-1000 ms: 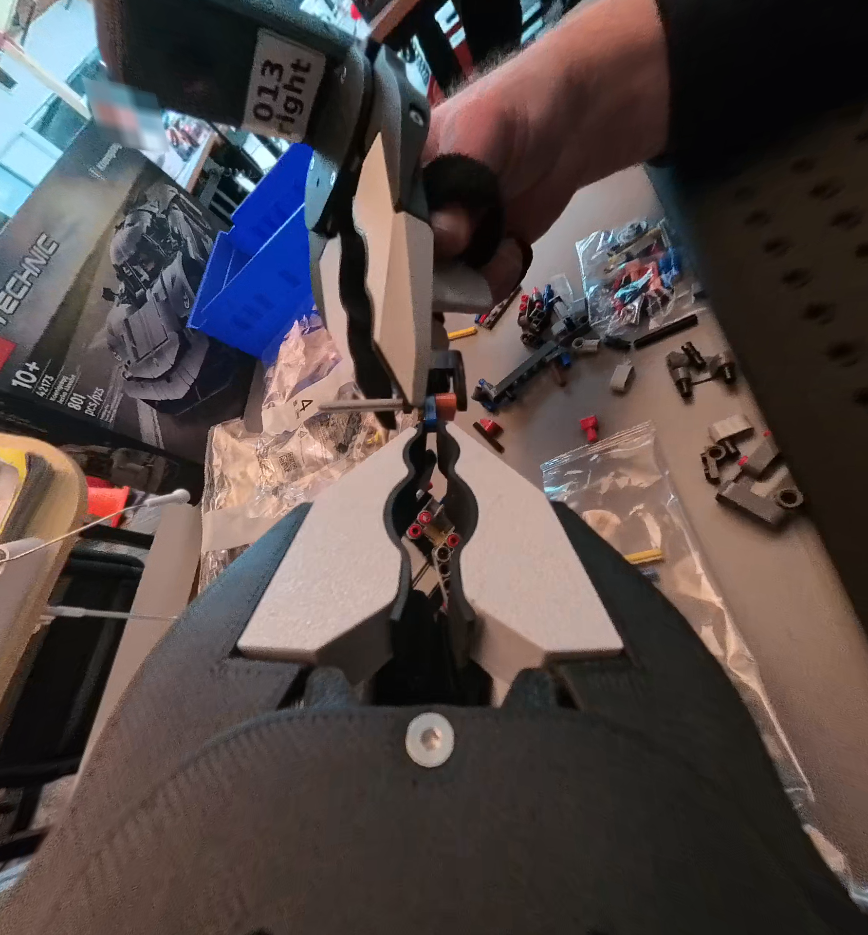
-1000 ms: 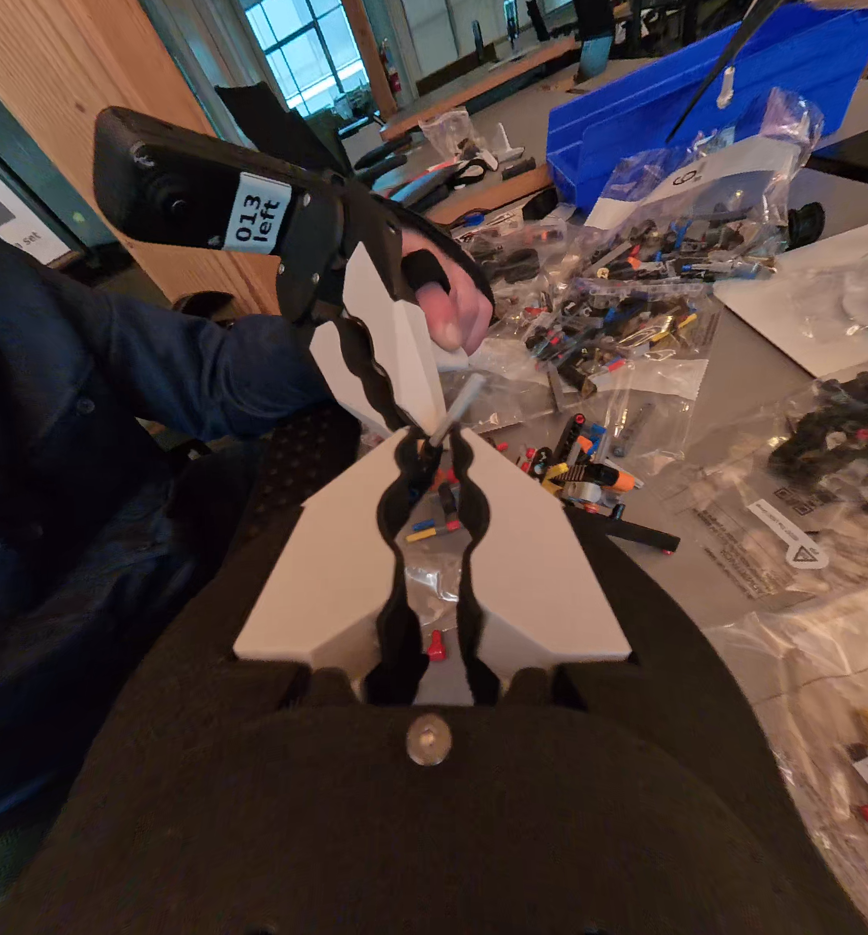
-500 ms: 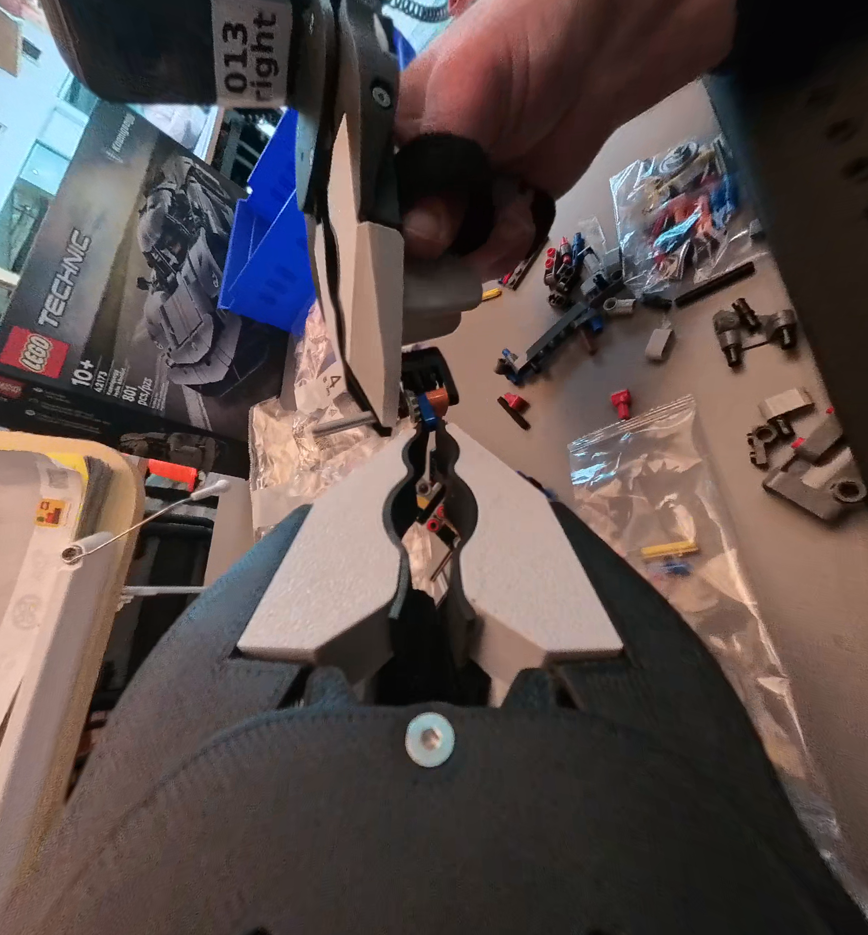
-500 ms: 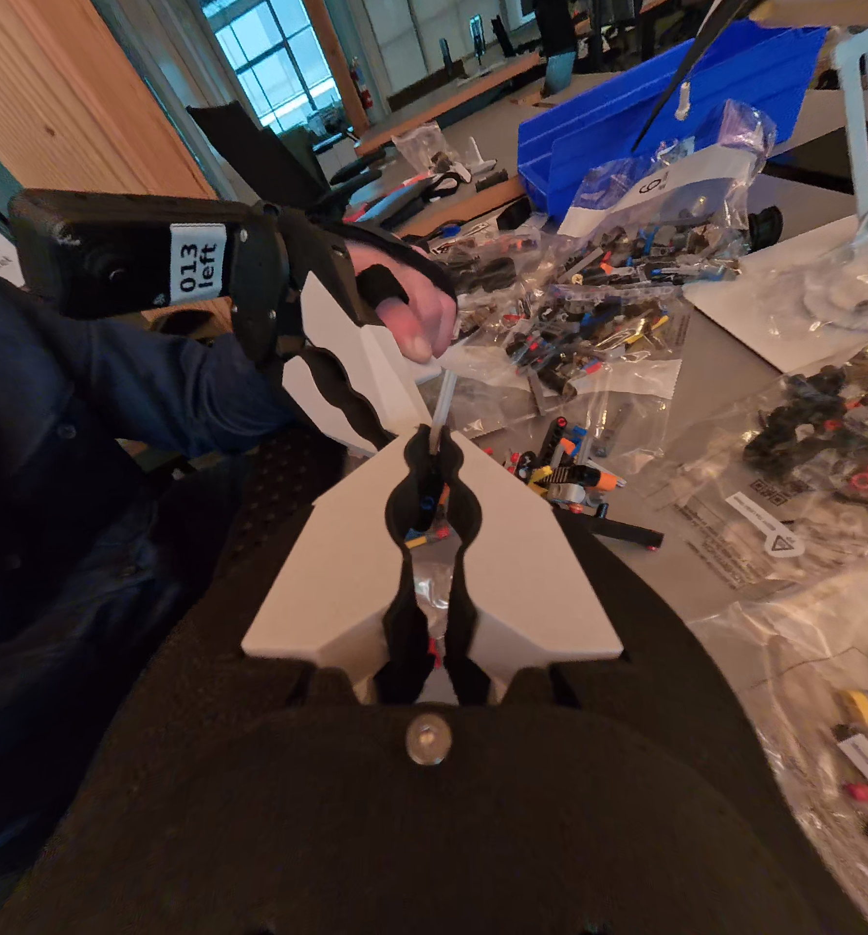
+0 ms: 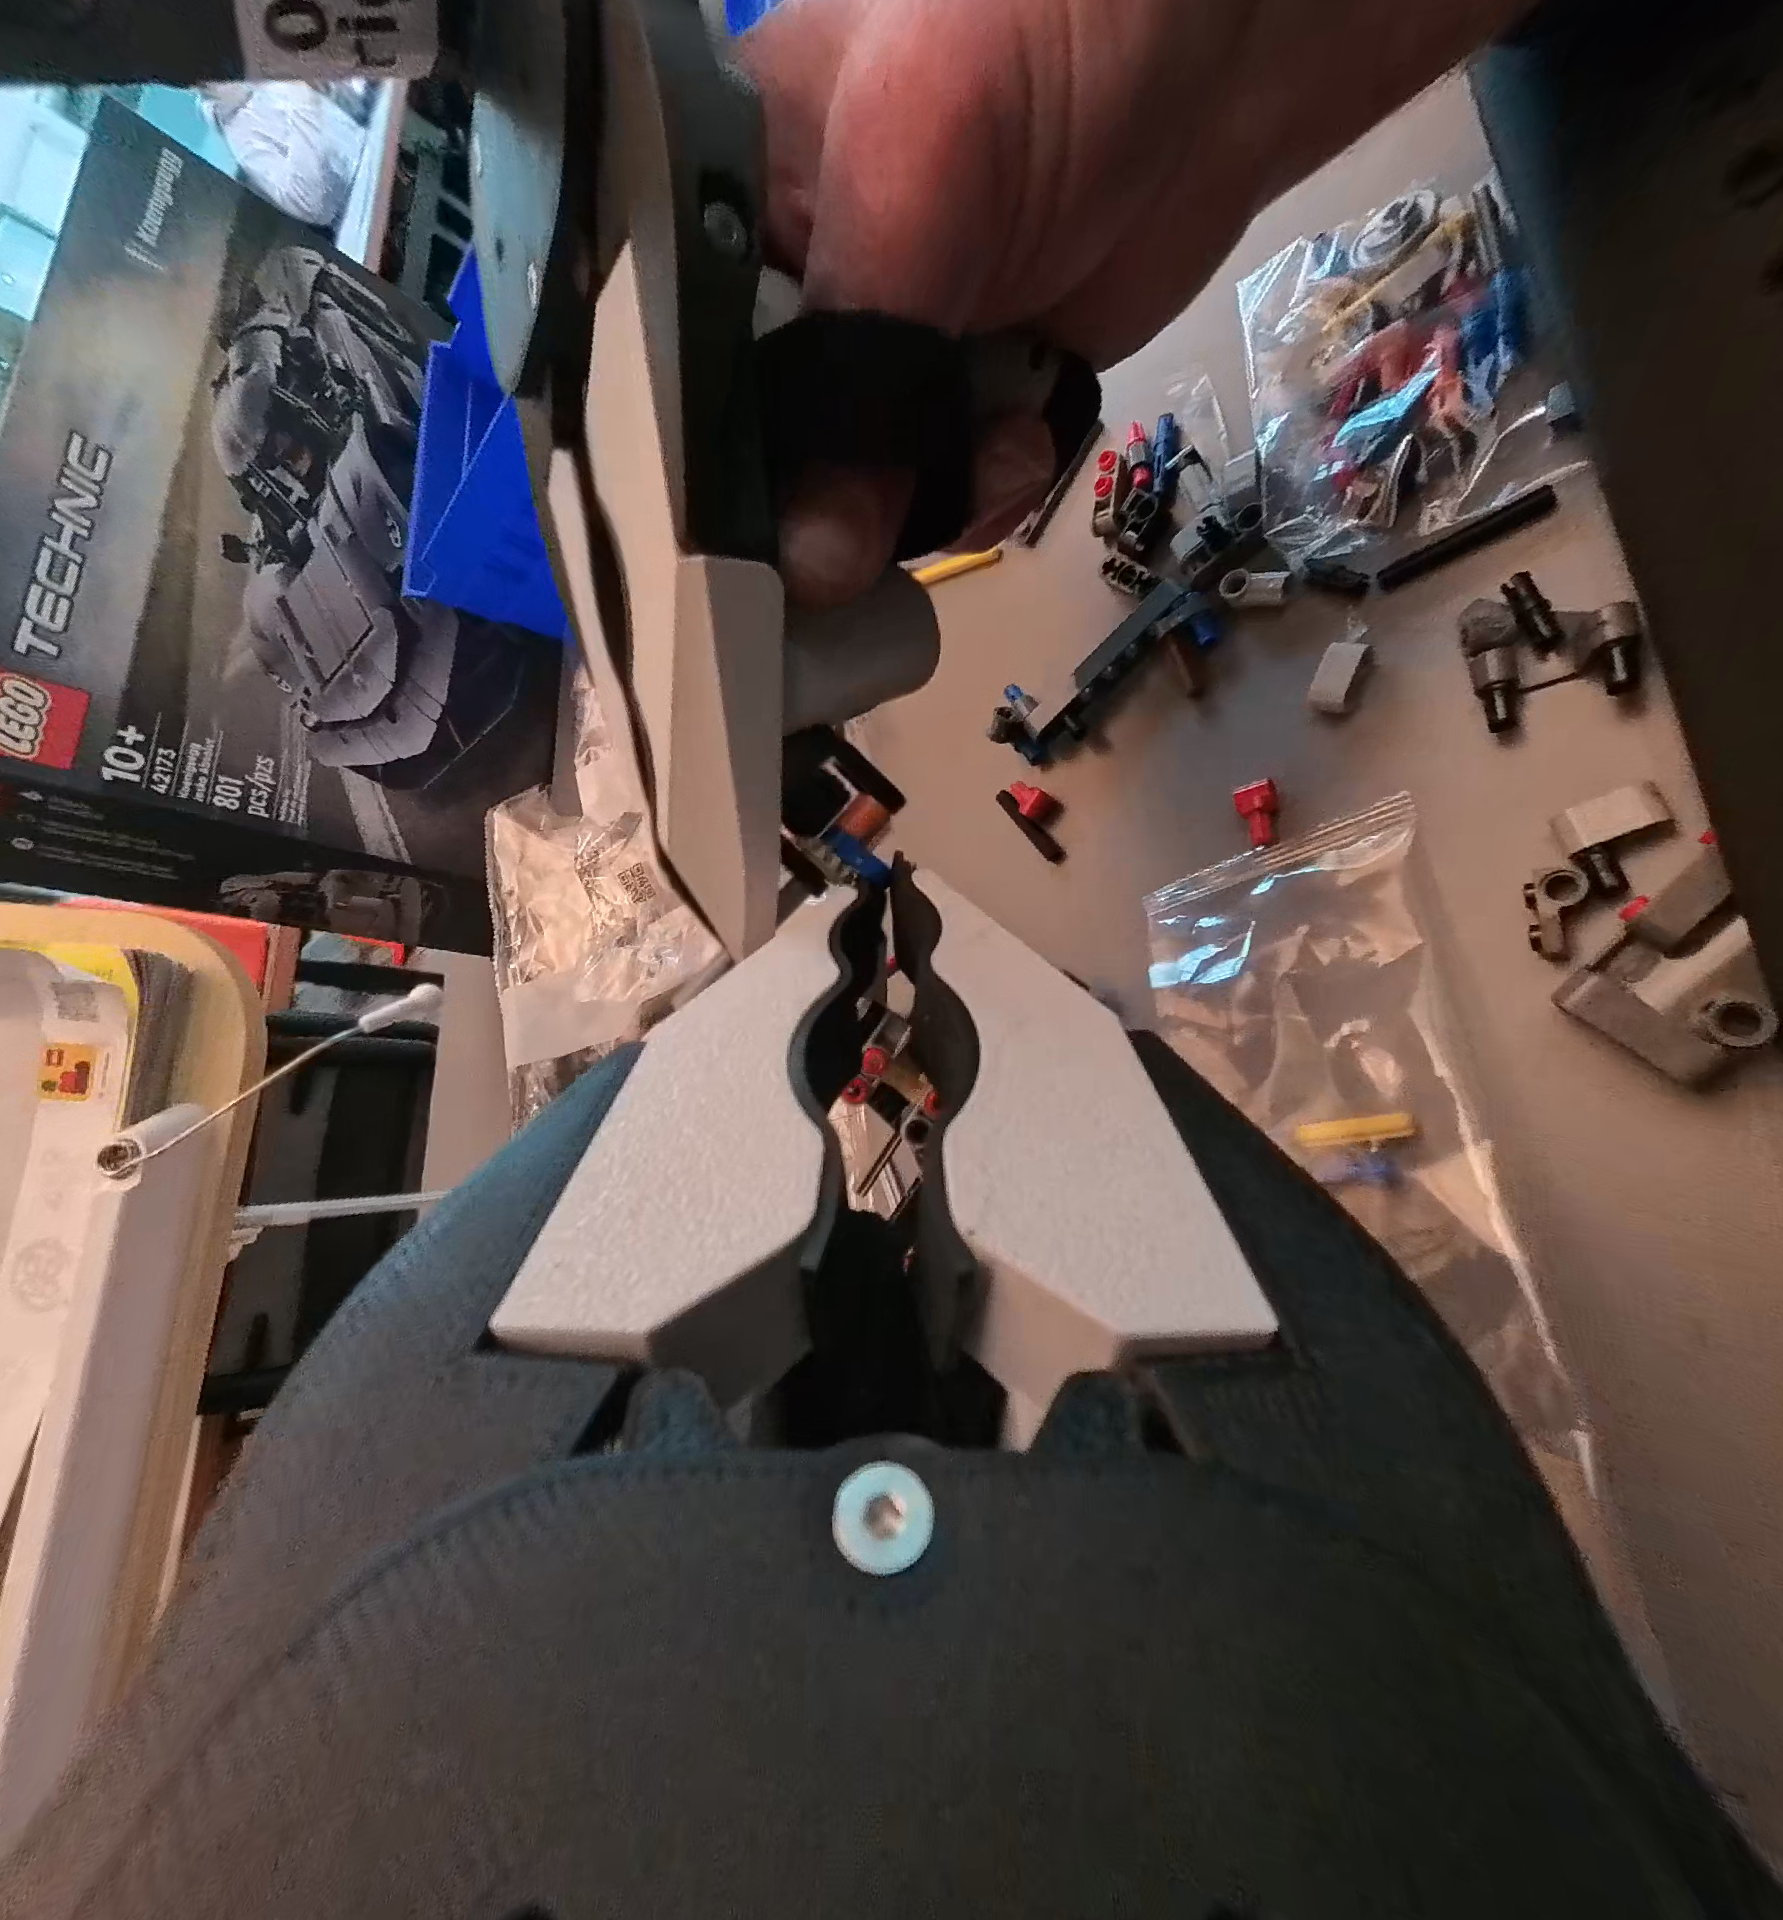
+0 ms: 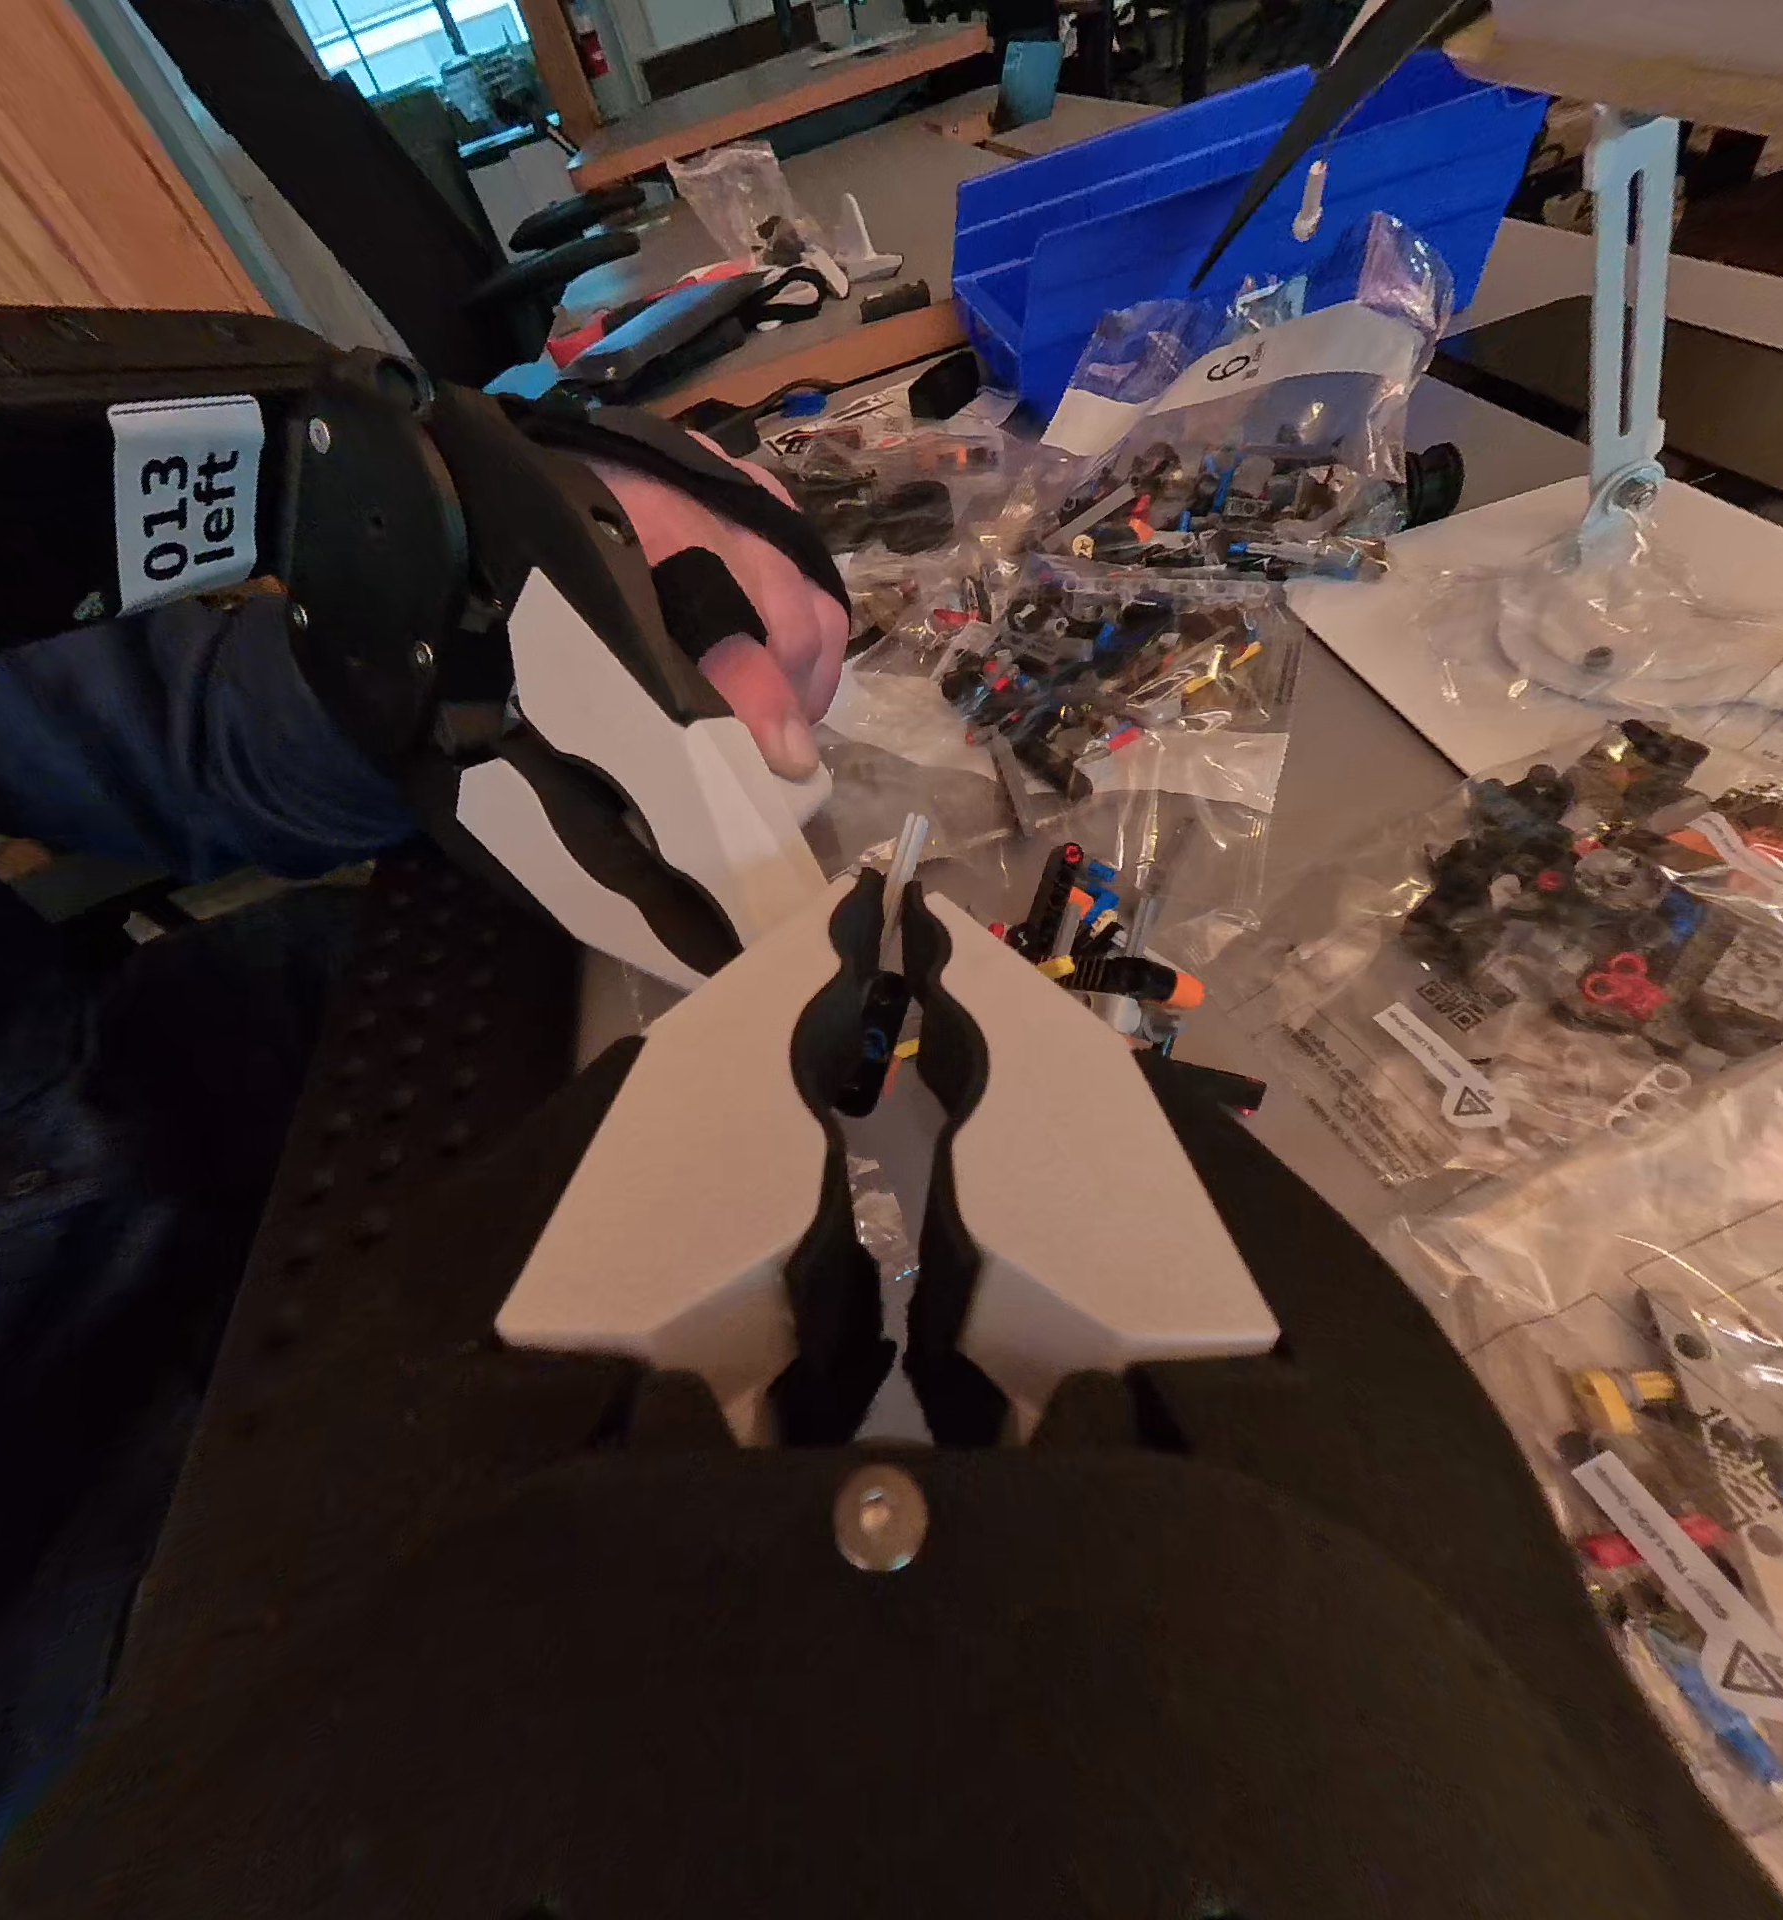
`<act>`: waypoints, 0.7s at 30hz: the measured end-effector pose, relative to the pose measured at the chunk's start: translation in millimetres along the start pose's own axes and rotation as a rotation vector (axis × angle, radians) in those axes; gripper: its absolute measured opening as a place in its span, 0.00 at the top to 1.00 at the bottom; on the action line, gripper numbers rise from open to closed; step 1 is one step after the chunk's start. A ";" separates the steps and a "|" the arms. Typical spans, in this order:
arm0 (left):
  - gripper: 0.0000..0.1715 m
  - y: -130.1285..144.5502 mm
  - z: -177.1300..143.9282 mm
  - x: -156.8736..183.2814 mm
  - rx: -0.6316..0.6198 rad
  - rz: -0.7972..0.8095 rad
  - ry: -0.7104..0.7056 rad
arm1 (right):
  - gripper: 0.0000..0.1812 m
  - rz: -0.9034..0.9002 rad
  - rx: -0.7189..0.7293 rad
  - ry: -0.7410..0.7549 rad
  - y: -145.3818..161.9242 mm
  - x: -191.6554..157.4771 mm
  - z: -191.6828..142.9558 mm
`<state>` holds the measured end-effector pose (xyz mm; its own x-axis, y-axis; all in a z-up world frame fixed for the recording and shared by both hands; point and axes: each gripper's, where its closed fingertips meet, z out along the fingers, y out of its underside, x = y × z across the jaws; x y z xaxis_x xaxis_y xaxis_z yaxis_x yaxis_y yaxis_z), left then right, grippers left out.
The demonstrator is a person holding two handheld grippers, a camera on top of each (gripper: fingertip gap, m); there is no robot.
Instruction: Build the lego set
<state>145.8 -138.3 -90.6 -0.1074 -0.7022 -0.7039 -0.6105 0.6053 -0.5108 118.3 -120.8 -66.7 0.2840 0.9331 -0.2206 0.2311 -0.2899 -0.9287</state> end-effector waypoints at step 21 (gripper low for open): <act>1.00 -38.9 -1.1 39.3 0.210 -0.071 0.226 | 1.00 -0.032 0.129 0.177 -31.0 17.2 -5.9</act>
<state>164.4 -189.8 -97.8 -0.2558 -0.7968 -0.5474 -0.4495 0.5993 -0.6624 121.5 -97.1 -40.0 0.4402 0.8861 -0.1453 0.1246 -0.2206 -0.9674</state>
